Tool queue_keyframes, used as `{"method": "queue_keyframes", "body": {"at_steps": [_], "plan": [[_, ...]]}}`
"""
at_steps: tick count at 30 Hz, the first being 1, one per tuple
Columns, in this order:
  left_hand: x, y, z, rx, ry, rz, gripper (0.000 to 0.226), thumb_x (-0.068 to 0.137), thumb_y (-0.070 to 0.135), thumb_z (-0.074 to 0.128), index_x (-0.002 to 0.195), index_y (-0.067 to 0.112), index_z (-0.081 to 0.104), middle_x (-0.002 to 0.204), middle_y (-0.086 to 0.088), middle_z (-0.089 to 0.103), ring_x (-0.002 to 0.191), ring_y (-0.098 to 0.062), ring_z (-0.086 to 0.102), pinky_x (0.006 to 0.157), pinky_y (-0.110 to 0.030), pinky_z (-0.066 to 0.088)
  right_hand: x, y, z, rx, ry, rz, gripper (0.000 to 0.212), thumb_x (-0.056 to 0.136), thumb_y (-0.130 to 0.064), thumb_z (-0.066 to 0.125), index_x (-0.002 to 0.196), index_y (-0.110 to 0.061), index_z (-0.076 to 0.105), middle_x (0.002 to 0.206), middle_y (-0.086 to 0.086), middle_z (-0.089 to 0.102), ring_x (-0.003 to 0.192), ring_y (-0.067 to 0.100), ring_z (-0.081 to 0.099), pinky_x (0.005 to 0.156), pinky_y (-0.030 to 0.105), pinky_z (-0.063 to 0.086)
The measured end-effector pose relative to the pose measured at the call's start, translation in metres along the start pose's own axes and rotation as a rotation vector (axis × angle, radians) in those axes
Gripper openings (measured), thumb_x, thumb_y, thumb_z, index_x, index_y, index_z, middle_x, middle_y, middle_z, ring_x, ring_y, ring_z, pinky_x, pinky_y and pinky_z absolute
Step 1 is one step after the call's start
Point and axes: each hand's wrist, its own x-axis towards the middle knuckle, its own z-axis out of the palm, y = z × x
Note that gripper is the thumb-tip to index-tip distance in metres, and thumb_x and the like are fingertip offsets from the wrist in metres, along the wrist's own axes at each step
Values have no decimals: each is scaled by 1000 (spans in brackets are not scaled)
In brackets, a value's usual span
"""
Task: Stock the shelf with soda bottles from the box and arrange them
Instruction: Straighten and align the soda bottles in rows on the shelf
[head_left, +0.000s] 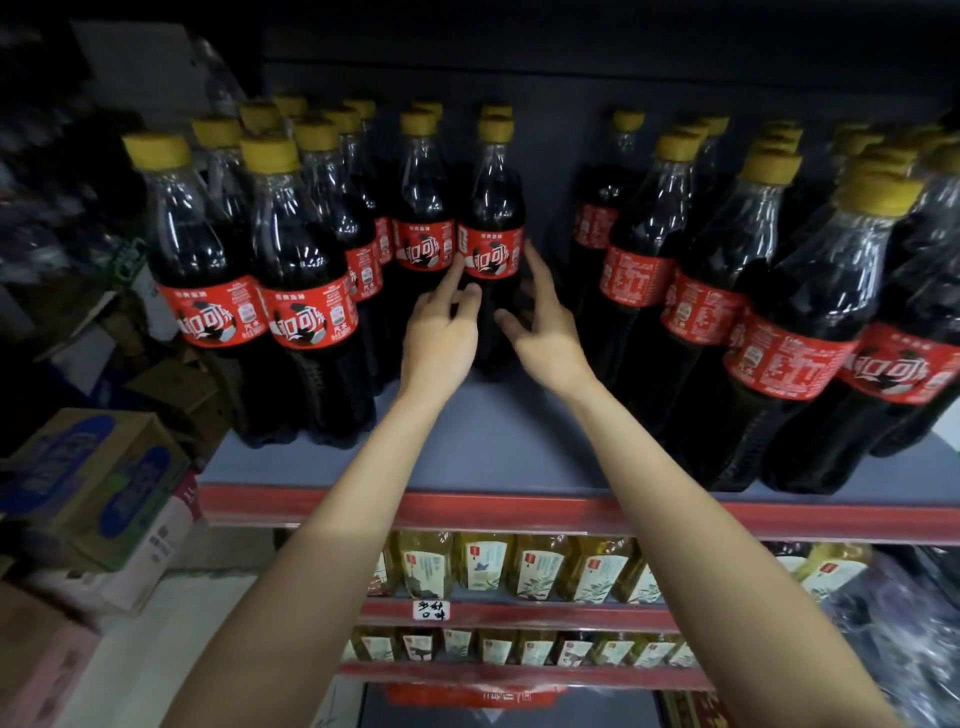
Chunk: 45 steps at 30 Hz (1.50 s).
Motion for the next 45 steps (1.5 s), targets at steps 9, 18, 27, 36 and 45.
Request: {"method": "queue_keyframes", "body": {"at_steps": [9,18,27,36,45], "plan": [[-2,-4,2,-69,-35,-11,47,90,48,43,137,43,43,131,6,50,119,-16,54,108,-42,39,10,2,4,-48,-9,42,83,87,7,52,153,-21,11,150,4,38,135,15,39,103,14,29],[-24,8,1,-131,85,134,28,96,13,49,121,19,57,123,-2,60,106,-12,59,98,-34,48,-22,-29,-7,-84,91,29,80,88,1,54,153,-15,10,149,14,38,139,21,35,112,28,31],[-15,30,64,-177,-454,-3,53,98,16,49,147,20,28,147,-6,39,124,-7,42,103,-19,35,-103,-11,-38,-276,337,-9,64,93,-1,49,150,-6,19,157,9,22,146,18,18,118,23,17],[-13,27,62,-142,-340,-21,73,86,68,28,144,24,37,145,-2,40,132,-18,42,107,-40,40,-88,-11,-42,-222,253,39,89,90,-9,59,152,-13,-5,156,10,19,137,14,20,101,15,20],[-67,14,8,-31,-126,242,37,101,34,38,137,33,41,137,13,41,125,4,40,109,-20,33,-48,-16,-32,-166,100,-18,96,76,-23,80,150,-14,19,132,4,58,120,17,55,98,24,44]]}}
